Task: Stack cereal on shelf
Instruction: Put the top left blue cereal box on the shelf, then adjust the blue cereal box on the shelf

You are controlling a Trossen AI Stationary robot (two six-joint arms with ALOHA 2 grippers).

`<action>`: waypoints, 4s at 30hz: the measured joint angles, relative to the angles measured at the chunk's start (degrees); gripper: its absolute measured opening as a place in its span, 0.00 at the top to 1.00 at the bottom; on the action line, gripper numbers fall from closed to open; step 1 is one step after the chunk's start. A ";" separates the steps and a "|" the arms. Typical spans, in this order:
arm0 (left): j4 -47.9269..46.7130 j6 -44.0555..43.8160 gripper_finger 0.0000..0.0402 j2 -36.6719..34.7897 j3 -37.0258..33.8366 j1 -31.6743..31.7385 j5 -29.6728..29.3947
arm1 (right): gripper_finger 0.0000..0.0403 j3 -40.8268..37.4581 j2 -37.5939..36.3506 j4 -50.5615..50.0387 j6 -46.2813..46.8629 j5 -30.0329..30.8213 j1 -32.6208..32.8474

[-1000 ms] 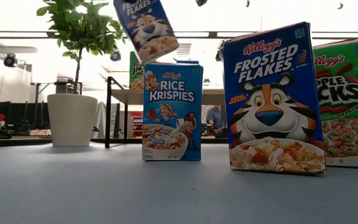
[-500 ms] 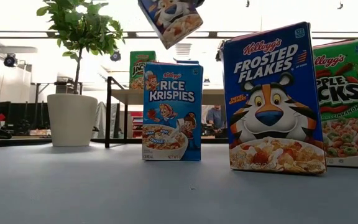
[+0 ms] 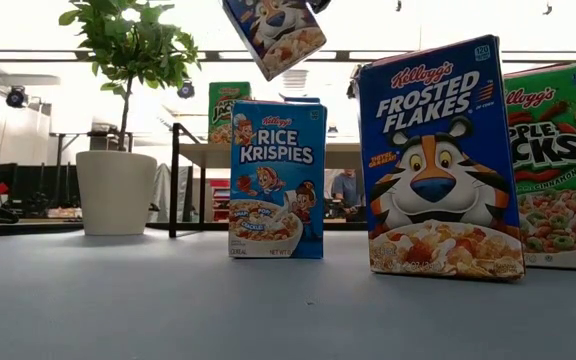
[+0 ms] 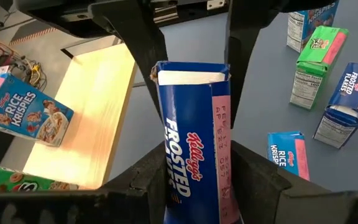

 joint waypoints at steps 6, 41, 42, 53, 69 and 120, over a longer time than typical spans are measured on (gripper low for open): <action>-0.04 2.91 0.56 -0.49 0.00 -0.11 -2.48 | 0.65 0.00 -0.42 -0.84 -2.35 0.08 -0.56; 17.07 6.11 0.48 -10.67 -17.03 -6.14 -4.24 | 0.65 -49.24 -23.08 49.75 7.13 -3.54 -38.77; 18.15 6.12 0.48 -11.09 -18.07 -6.14 -4.21 | 0.65 -49.24 -23.04 49.69 7.10 -3.54 -38.77; 30.95 6.15 0.48 -14.36 -27.41 -6.14 -4.17 | 0.53 -49.48 -23.02 46.77 7.54 -3.26 -38.77; 35.06 4.25 0.54 -14.38 -32.17 -6.29 -3.83 | 0.43 -44.45 -31.78 30.86 9.83 -2.91 -38.71; 44.61 5.06 0.68 -14.32 -40.15 -6.16 -2.27 | 0.97 -38.38 -17.42 20.57 -1.15 26.64 -22.59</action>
